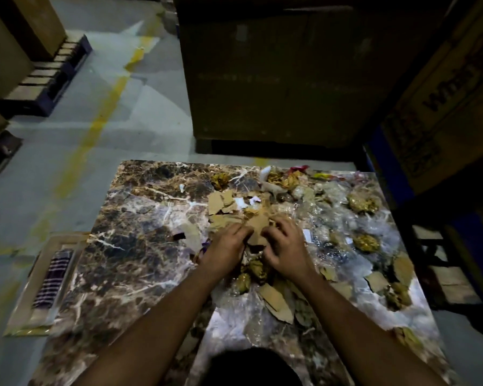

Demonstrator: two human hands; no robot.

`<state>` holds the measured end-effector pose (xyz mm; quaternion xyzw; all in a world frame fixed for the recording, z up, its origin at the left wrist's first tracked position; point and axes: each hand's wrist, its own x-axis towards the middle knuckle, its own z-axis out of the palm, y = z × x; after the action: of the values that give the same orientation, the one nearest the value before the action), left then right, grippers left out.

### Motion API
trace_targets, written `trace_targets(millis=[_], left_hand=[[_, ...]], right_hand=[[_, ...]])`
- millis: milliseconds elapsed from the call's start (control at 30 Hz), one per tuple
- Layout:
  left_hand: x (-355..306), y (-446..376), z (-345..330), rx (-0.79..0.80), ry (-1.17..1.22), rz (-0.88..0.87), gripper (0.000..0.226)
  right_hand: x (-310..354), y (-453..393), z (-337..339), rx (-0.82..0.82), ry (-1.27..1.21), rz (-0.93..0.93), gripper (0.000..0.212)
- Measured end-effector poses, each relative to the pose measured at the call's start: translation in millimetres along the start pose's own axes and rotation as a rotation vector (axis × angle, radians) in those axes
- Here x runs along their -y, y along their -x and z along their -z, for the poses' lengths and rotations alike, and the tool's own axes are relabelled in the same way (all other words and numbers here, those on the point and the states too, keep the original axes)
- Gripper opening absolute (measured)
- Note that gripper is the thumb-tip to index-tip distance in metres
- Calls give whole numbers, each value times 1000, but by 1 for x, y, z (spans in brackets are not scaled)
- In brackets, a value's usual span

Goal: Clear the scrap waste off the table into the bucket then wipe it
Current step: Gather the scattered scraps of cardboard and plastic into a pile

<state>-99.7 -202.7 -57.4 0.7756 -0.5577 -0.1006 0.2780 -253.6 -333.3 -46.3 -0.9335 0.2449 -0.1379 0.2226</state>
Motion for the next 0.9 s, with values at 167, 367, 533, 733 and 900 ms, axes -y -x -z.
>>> trace_targets(millis=[167,367,533,733,900], left_hand=[[-8,11,-1,-21,-58,46,28],[-22,22,16,-126,-64,155,38],[-20,53,28,-189,-21,245,45],[5,128,42,-303,60,380,35],[43,220,43,-228,23,515,48]], right_hand=[[-8,9,15,239,144,107,50],[-10,2,37,180,85,130,54],[7,-1,42,110,68,165,54],[76,23,14,50,49,411,44],[138,58,-61,280,145,679,45]])
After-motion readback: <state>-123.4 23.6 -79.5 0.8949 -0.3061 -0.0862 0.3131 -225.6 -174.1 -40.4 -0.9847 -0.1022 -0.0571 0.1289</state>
